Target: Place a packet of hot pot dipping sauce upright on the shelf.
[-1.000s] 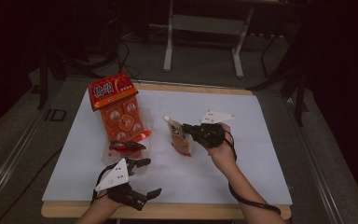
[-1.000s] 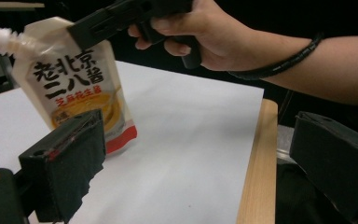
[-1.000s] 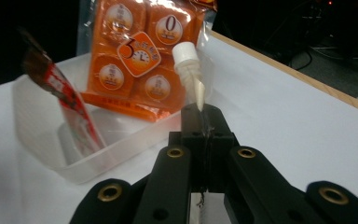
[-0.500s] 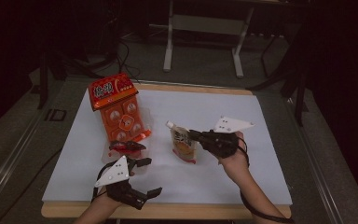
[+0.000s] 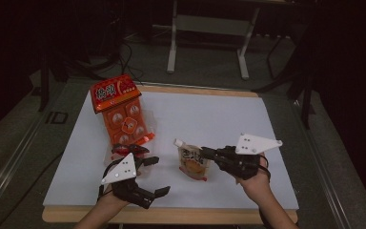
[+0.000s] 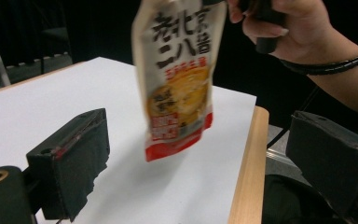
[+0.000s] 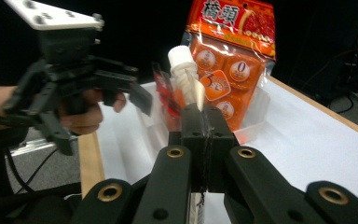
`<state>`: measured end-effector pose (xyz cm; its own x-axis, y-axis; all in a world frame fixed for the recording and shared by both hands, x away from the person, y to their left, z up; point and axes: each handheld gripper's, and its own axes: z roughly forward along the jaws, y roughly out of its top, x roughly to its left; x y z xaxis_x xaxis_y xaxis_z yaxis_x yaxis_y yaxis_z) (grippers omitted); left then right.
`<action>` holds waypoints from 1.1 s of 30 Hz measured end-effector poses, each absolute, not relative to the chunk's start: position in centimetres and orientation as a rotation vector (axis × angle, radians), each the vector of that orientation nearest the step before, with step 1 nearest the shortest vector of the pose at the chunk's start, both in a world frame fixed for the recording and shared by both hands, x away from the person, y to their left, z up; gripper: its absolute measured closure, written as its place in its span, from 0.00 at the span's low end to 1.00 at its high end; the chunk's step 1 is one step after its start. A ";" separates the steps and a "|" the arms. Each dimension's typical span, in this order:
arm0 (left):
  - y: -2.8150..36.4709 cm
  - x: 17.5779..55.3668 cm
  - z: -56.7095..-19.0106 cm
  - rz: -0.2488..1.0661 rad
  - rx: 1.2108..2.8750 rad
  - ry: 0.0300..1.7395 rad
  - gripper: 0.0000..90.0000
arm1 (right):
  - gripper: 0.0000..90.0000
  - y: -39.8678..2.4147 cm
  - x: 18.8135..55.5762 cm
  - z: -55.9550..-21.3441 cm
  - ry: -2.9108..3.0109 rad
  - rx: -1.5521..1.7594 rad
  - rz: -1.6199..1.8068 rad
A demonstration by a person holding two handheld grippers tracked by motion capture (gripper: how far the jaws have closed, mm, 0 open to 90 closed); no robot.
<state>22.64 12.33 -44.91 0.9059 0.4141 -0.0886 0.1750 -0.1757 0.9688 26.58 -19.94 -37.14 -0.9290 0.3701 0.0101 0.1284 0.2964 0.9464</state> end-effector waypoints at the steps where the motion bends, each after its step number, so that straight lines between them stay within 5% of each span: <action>1: 12.2 22.7 -44.8 0.224 1.753 0.449 0.08 | 1.00 -20.0 26.3 -37.0 2.357 0.454 1.696; 12: 11.5 23.0 -43.6 0.196 1.747 0.374 0.08 | 1.00 -20.1 24.0 -35.9 2.367 0.372 1.755; 21: 10.8 23.2 -42.4 0.173 1.746 0.321 0.18 | 1.00 -19.7 23.1 -35.9 2.391 0.339 1.778; 30: 10.3 23.8 -41.5 0.144 1.718 0.263 0.60 | 1.00 -19.0 22.8 -36.4 2.413 0.317 1.785; 33: 10.2 23.8 -41.5 0.153 1.727 0.250 0.65 | 1.00 -18.9 22.8 -36.5 2.418 0.314 1.772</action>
<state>23.78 10.17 -41.49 0.9670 0.2519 -0.0391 0.0803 -0.1555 0.9846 22.85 -18.90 -36.51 -0.9702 0.2415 0.0199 0.0917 0.2899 0.9526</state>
